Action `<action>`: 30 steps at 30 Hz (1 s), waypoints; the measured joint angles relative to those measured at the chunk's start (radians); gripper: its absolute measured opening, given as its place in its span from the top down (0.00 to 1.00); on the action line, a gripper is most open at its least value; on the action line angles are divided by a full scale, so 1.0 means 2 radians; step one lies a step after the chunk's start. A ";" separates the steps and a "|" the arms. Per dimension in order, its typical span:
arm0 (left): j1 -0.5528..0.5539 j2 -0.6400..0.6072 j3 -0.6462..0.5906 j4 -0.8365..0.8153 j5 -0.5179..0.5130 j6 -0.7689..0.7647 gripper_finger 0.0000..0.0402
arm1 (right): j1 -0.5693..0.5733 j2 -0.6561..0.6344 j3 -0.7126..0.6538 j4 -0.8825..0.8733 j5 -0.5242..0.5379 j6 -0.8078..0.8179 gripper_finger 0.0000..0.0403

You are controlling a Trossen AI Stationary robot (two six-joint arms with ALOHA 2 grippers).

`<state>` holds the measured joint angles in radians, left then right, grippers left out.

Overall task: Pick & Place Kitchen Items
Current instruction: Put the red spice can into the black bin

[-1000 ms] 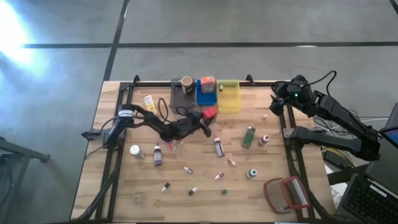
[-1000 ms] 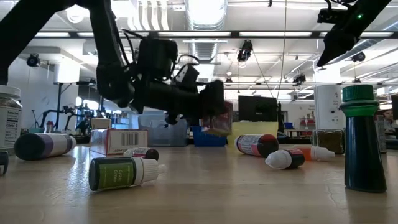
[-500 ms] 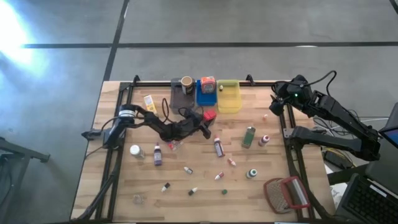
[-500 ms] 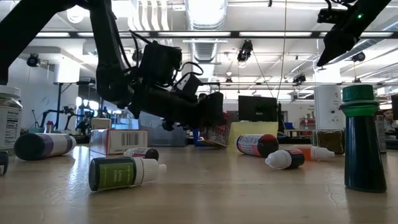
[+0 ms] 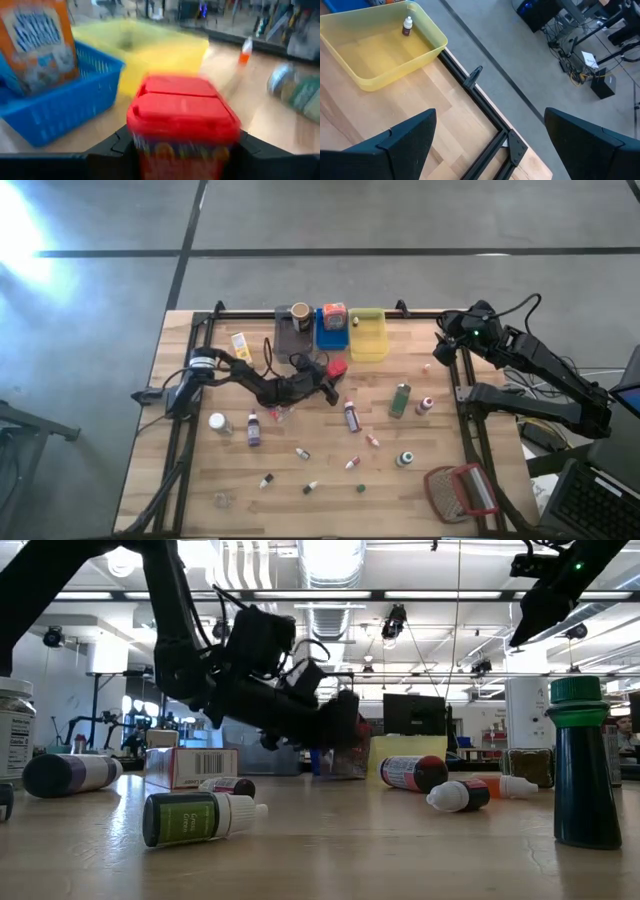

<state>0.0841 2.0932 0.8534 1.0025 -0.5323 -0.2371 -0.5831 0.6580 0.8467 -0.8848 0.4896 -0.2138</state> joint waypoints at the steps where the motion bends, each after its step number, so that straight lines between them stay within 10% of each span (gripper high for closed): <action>1: 0.000 0.002 -0.002 -0.007 0.000 -0.001 0.50 | 0.000 0.000 0.000 0.000 0.000 -0.002 0.09; 30: -0.023 -0.179 0.005 -0.222 0.009 0.015 0.07 | 0.000 0.000 0.000 0.000 0.000 0.000 0.09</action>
<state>0.0376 1.7355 0.8642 0.5593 -0.5136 -0.2063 -0.5827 0.6580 0.8467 -0.8847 0.4896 -0.2138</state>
